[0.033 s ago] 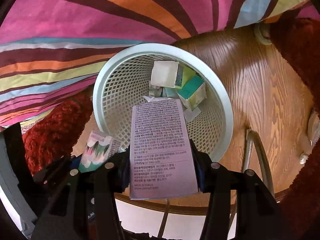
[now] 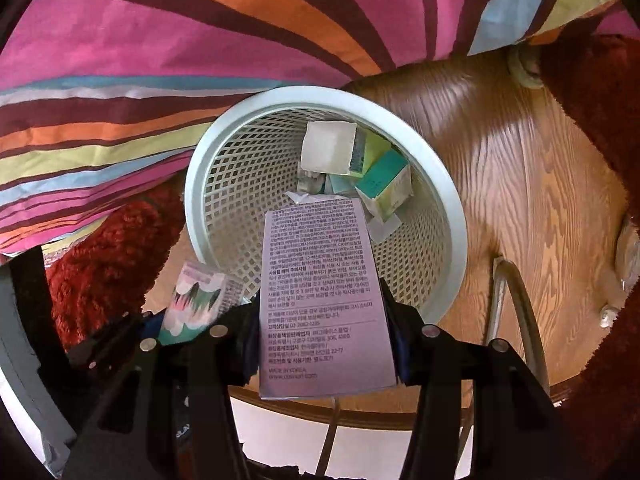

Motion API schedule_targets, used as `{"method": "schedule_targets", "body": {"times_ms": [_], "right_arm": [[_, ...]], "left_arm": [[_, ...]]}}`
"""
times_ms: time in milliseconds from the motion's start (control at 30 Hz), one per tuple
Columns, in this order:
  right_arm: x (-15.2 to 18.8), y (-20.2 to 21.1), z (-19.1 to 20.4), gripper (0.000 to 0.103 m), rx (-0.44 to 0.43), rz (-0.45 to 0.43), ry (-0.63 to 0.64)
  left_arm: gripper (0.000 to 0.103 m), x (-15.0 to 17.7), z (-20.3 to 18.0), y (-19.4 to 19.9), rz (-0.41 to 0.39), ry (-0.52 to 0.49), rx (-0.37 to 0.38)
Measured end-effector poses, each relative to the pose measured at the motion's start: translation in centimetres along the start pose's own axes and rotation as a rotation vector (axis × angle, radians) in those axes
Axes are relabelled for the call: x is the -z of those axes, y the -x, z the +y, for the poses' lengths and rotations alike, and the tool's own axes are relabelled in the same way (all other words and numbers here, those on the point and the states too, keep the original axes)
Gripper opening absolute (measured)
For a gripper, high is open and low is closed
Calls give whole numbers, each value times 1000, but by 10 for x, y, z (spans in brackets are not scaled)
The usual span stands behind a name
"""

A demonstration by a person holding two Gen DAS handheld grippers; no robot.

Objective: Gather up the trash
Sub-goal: 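Open both tools to drop the tissue box and white box in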

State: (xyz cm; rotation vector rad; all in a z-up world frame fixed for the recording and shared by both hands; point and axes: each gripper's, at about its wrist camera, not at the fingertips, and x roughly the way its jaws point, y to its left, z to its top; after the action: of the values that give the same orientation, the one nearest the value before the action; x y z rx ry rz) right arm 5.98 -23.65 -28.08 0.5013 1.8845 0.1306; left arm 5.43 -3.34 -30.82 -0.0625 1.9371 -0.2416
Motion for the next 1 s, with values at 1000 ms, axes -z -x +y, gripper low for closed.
{"method": "schedule_targets", "body": {"times_ms": [1000], "right_arm": [[-6, -24, -6, 48, -14, 79, -72]], "left_arm": [[51, -9, 5, -25, 84, 57, 8]]}}
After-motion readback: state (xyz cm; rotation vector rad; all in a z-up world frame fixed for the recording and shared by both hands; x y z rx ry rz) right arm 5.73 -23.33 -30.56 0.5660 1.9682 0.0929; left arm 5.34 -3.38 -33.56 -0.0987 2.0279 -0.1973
